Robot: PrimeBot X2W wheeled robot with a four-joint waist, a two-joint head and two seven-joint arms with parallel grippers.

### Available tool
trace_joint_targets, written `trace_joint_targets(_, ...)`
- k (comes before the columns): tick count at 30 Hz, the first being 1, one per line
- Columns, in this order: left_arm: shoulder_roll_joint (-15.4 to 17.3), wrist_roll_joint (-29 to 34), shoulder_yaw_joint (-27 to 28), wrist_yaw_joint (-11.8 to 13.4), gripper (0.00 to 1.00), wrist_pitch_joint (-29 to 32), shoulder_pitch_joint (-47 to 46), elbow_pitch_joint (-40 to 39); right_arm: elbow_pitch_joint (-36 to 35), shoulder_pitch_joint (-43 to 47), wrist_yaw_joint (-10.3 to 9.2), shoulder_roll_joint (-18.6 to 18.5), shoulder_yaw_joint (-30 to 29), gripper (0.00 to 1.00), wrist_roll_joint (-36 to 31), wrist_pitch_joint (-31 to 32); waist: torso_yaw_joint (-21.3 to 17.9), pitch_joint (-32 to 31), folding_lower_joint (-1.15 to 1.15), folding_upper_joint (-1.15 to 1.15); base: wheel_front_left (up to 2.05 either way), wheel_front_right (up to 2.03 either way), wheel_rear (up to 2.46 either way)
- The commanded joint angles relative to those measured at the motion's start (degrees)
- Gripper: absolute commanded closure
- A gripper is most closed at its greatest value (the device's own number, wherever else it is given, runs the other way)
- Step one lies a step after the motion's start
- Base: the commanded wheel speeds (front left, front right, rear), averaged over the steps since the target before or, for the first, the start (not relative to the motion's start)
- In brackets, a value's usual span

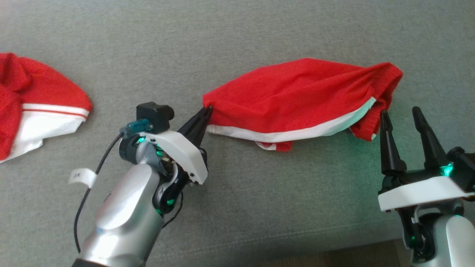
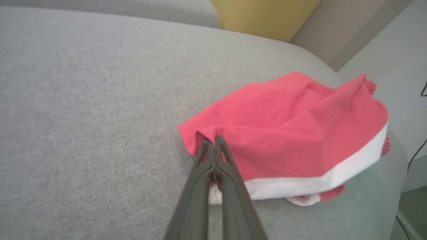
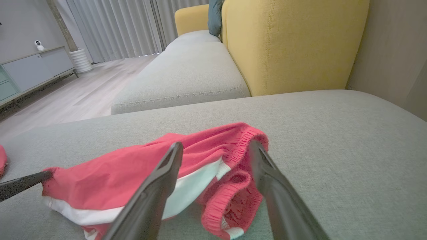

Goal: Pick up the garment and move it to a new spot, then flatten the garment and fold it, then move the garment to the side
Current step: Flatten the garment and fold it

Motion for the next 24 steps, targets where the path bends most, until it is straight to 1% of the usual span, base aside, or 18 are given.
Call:
trace_joint_targets(1,0.0,-1.1,2.4,0.2,1.00,-0.1,-2.8,0.4,-2.0,-1.4,-0.04,-0.2,1.3,0.00,0.5,0.1,-0.7,0.3,0.00,0.00,0.00,0.00,0.00)
trace_joint_targets(5,-0.6,-2.1,2.7,-0.1,1.00,-1.1,-4.8,5.9,-1.9,-1.0,-0.04,-0.2,1.1,0.00,0.9,-0.1,-1.4,0.6,0.00,0.00,0.00,0.00,0.00)
trace_joint_targets(6,-0.7,-2.1,2.6,-0.3,0.95,-1.5,-5.2,6.9,-1.9,-1.0,-0.04,-0.2,1.0,0.00,1.0,-0.3,-1.5,0.7,0.00,0.00,0.00,0.00,0.00)
trace_joint_targets(7,-0.7,-1.9,2.5,-0.2,0.51,-1.9,-5.5,7.7,-1.9,-0.9,-0.04,-0.2,0.9,0.00,1.0,-0.4,-1.5,0.7,0.00,0.00,0.00,0.00,0.00)
trace_joint_targets(8,-0.7,-1.5,2.3,-0.2,0.00,-2.6,-5.7,8.3,-1.9,-0.9,-0.04,-0.2,0.7,0.00,0.9,-0.5,-1.5,0.7,0.00,0.00,0.00,0.00,0.00)
trace_joint_targets(9,-0.7,-1.2,2.3,0.0,0.00,-3.6,-5.8,8.5,-1.9,-0.9,-0.04,-0.2,0.5,0.00,0.8,-0.7,-1.4,0.7,0.00,0.00,0.00,0.00,0.00)
trace_joint_targets(11,0.4,1.4,1.5,1.6,0.00,-6.3,-5.8,8.6,-2.0,-0.9,-0.04,-0.2,0.2,0.00,0.6,-0.8,-1.3,0.4,0.00,0.00,0.00,0.00,0.00)
trace_joint_targets(15,1.8,4.7,0.9,4.7,0.00,-11.0,-3.7,6.6,-2.4,-0.9,-0.04,-0.2,-0.3,0.00,-0.4,-0.7,-0.5,-0.7,0.00,0.00,0.00,0.00,0.00)
trace_joint_targets(18,3.4,7.1,1.5,8.0,0.00,-13.3,-1.5,2.6,-2.7,-0.8,-0.04,-0.2,-0.7,0.00,-1.2,-0.3,0.3,-1.5,0.00,0.00,0.00,0.00,0.00)
trace_joint_targets(21,5.1,9.3,3.4,11.2,0.00,-14.3,1.2,-3.2,-3.0,-0.7,-0.04,-0.2,-0.9,0.00,-2.0,0.2,1.3,-2.4,0.00,0.00,0.00,0.00,0.00)
trace_joint_targets(22,5.1,9.3,3.4,11.2,0.00,-14.3,1.2,-3.2,-3.0,-0.7,-0.04,-0.2,-0.9,0.00,-2.0,0.2,1.3,-2.4,0.00,0.00,0.00,0.00,0.00)
trace_joint_targets(24,6.1,10.3,4.9,12.8,0.00,-14.4,3.3,-7.3,-3.2,-0.5,-0.04,-0.2,-1.0,0.00,-2.5,0.5,2.0,-2.8,0.00,0.00,0.00,0.00,0.00)
